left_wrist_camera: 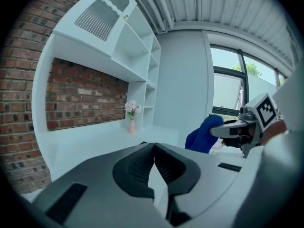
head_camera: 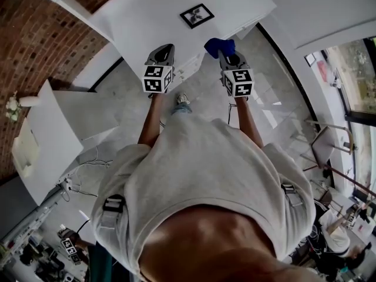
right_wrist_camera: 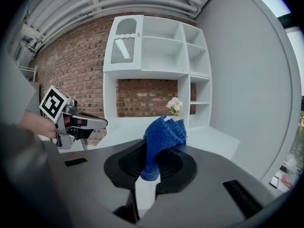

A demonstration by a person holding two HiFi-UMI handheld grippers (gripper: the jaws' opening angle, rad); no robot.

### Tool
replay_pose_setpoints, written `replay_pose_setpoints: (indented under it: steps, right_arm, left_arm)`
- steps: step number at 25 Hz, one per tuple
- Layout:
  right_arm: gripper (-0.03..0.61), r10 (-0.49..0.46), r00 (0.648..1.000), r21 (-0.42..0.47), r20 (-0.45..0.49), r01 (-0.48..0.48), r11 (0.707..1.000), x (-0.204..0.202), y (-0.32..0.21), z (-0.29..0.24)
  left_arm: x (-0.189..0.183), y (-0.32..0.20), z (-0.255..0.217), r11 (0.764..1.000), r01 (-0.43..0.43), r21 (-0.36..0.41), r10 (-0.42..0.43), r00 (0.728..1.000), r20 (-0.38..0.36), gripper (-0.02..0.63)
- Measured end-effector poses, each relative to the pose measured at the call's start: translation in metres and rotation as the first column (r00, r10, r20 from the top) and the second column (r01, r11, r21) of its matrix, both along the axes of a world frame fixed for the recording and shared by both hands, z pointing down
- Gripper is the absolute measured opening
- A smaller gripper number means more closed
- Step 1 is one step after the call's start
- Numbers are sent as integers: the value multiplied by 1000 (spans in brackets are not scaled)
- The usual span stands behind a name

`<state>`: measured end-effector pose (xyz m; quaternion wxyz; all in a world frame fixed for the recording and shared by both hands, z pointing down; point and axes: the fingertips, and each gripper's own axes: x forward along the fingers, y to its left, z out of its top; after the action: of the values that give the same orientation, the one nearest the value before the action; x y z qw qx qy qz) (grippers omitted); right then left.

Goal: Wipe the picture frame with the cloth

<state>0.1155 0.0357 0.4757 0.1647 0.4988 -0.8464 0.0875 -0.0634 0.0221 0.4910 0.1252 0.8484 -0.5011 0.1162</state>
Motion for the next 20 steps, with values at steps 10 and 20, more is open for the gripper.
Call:
replay_pose_setpoints:
  steps: [10,20]
  right_arm:
    - [55,22,1000,21,-7,-22,1000,-30,-100,-10]
    - [55,31,999,29,-17,-31,999,-61,-175,-7]
  left_arm:
    - [-29,-102,-10,999,-28,19,28,1000,-4,17]
    - [-61,-179,-4,999,-30,23,30,999,-22,17]
